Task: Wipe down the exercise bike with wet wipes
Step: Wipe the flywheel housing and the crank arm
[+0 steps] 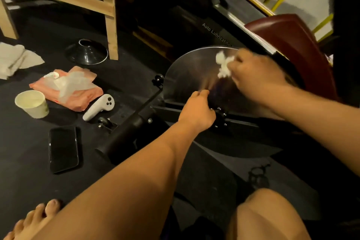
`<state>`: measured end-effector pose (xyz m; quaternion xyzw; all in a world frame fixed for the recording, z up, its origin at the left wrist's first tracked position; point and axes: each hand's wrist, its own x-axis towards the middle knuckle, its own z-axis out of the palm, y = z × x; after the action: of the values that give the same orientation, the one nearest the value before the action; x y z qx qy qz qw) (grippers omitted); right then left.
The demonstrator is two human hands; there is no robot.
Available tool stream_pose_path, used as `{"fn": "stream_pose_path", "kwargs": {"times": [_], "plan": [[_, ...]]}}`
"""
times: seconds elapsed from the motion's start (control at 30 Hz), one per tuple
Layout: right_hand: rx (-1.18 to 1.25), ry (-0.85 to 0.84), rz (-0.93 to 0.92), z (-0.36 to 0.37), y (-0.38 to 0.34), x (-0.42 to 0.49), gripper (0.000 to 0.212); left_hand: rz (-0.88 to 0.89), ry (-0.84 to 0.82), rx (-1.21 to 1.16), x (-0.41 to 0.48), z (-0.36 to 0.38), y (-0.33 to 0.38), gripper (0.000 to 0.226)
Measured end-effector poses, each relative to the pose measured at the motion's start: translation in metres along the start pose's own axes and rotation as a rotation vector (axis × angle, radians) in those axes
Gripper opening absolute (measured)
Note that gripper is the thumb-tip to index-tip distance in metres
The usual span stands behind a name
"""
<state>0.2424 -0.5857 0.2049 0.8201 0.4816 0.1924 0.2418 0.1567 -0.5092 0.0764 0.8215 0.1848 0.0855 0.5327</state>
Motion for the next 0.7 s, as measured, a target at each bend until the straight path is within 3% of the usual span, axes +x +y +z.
{"fn": "stream_pose_path", "kwargs": {"times": [0.07,0.17,0.23,0.3,0.37,0.5,0.6,0.7], "plan": [[0.032,0.082,0.041,-0.004,0.004,-0.002,0.015,0.055,0.019,-0.018,0.003,0.004,0.007,0.047],[-0.025,-0.235,-0.076,0.026,-0.016,-0.040,0.024,0.082,-0.028,0.116,0.007,0.011,0.007,0.030],[-0.079,-0.379,-0.101,0.041,-0.020,-0.068,0.025,0.027,-0.153,0.241,0.005,0.010,0.000,0.022],[-0.066,-0.316,-0.044,0.038,-0.005,-0.077,0.023,-0.029,-0.350,0.357,-0.001,0.009,-0.007,0.019],[-0.114,-0.104,-0.016,0.028,0.015,-0.077,0.018,-0.007,-0.537,0.425,-0.011,0.007,-0.010,0.021],[-0.063,0.307,-0.019,0.023,0.038,-0.069,0.008,0.060,-0.645,0.427,-0.028,0.001,-0.005,0.019],[-0.059,0.287,-0.067,0.033,0.037,-0.074,0.007,0.070,-0.571,0.381,-0.032,0.002,0.005,0.019],[0.013,0.023,-0.054,0.049,0.039,-0.111,0.014,0.080,-0.471,0.280,-0.038,0.008,0.018,0.015]]}}
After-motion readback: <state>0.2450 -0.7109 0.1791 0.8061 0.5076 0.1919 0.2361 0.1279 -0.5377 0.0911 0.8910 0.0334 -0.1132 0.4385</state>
